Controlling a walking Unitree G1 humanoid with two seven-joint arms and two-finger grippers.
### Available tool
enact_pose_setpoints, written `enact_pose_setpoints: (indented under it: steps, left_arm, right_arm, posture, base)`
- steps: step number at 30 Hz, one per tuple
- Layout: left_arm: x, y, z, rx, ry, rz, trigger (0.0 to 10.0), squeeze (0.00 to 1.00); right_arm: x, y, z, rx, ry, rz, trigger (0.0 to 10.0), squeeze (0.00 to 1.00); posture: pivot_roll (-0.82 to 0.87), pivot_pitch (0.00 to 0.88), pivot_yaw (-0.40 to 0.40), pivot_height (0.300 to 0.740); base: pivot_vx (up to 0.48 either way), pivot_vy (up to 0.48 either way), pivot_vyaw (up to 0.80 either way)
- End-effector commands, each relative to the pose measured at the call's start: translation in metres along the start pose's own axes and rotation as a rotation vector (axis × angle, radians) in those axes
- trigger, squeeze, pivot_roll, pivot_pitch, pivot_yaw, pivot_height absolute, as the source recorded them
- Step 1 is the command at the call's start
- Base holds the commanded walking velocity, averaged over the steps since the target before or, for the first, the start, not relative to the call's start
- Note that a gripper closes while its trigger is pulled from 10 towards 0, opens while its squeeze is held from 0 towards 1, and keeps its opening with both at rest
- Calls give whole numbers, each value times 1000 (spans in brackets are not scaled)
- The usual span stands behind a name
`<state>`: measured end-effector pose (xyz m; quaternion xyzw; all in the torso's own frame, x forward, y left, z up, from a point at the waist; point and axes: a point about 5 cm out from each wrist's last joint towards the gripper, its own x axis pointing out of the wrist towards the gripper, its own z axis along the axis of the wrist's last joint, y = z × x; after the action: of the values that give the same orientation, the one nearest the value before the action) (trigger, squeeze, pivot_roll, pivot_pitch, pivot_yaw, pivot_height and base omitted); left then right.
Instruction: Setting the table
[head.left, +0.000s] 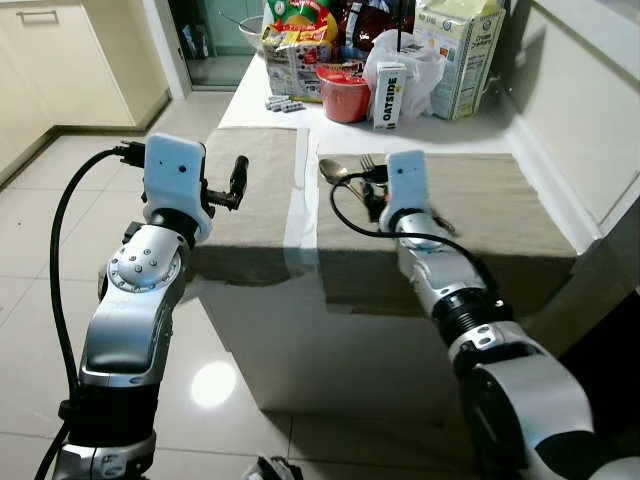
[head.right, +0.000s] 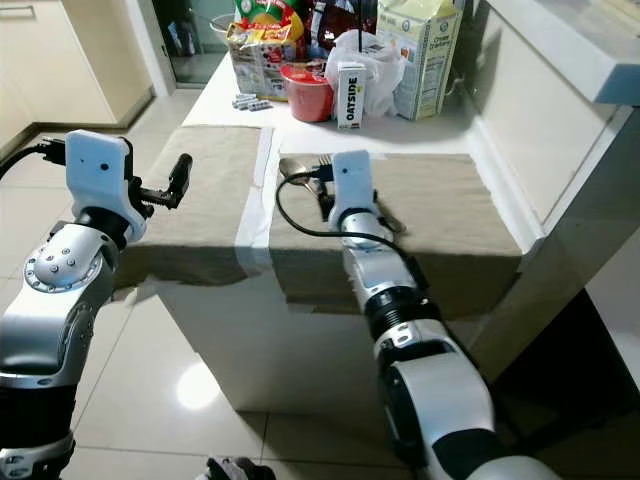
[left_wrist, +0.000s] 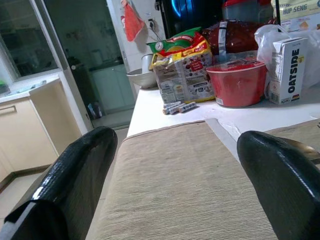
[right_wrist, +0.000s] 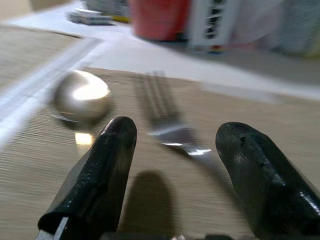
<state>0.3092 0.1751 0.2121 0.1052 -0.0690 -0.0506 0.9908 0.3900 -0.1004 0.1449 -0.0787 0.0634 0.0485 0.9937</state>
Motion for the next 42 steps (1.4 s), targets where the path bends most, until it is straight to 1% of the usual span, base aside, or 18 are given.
enact_pose_setpoints:
  steps: [1, 5, 8, 9, 10, 11, 14, 16, 17, 19, 22, 25, 27, 34, 37, 39, 40, 42]
  left_arm:
    - [-1, 2, 5, 7, -14, -3, 10000, 0]
    - [0, 2, 5, 7, -14, -5, 10000, 0]
    - [0, 2, 5, 9, -14, -4, 10000, 0]
    - [0, 2, 5, 9, -13, -4, 10000, 0]
    - [0, 2, 5, 10, -14, -4, 10000, 0]
    - [0, 2, 5, 10, -14, -4, 10000, 0]
    - [1, 3, 6, 10, -16, -1, 10000, 0]
    - [1, 3, 6, 10, -17, 1, 10000, 0]
    - [1, 3, 6, 10, -17, 2, 10000, 0]
    - [1, 3, 6, 10, -17, 2, 10000, 0]
    - [1, 3, 6, 10, -18, 4, 10000, 0]
    - [1, 3, 6, 9, -18, 5, 10000, 0]
    - [1, 3, 7, 9, -21, 7, 10000, 0]
    - [-2, 4, 7, 11, -19, 12, 10000, 0]
    - [-4, 5, 7, 16, -15, 19, 10000, 0]
    - [-4, 5, 7, 16, -15, 19, 10000, 0]
    - [-6, 7, 7, 19, -14, 28, 10000, 0]
    - [-6, 7, 7, 19, -14, 28, 10000, 0]
  right_arm:
    - [-1, -6, -10, -49, 30, -26, 10000, 0]
    - [-1, -18, -8, -76, 15, -66, 10000, 0]
    - [0, -19, -4, -64, 1, -68, 10000, 0]
    - [1, -15, 0, -53, -16, -53, 10000, 0]
    - [1, -5, 7, -24, -51, -7, 10000, 0]
    - [1, -5, 7, -24, -51, -7, 10000, 0]
    - [-2, 21, 23, 32, -131, 102, 10000, 0]
    - [-3, 29, 27, 40, -149, 129, 10000, 0]
    - [-4, 34, 27, 48, -147, 151, 10000, 0]
    - [-5, 37, 27, 54, -144, 165, 10000, 0]
    - [-6, 51, 23, 79, -116, 215, 10000, 0]
    - [-6, 54, 20, 75, -99, 223, 10000, 0]
    - [-4, 57, 11, 72, -42, 233, 10000, 0]
    - [-1, 55, 11, 55, -12, 219, 10000, 0]
    - [2, 50, 15, 30, -11, 197, 10000, 0]
    - [2, 50, 15, 30, -11, 197, 10000, 0]
    - [5, 42, 23, 9, -23, 168, 10000, 0]
    - [5, 42, 23, 9, -23, 168, 10000, 0]
  posture:
    - [51, 6, 81, 740]
    - [47, 6, 84, 740]
    - [47, 6, 84, 740]
    - [47, 6, 84, 740]
    - [47, 6, 84, 740]
    - [47, 6, 84, 740]
    - [47, 6, 84, 740]
    - [47, 6, 84, 740]
    - [49, 6, 80, 740]
    - [50, 7, 79, 740]
    - [51, 7, 78, 740]
    - [54, 8, 77, 740]
    - [61, 11, 76, 740]
    - [76, 16, 73, 740]
    - [86, 18, 67, 740]
    - [86, 18, 67, 740]
    - [86, 21, 64, 740]
    - [86, 21, 64, 740]
  base:
    - [0, 0, 0]
    - [0, 0, 0]
    - [0, 0, 0]
    - [0, 0, 0]
    - [0, 0, 0]
    - [0, 0, 0]
    - [0, 0, 0]
    - [0, 0, 0]
    - [0, 0, 0]
    - [0, 0, 0]
    - [0, 0, 0]
    - [0, 0, 0]
    - [0, 0, 0]
    - [0, 0, 0]
    - [0, 0, 0]
    - [0, 0, 0]
    - [0, 0, 0]
    - [0, 0, 0]
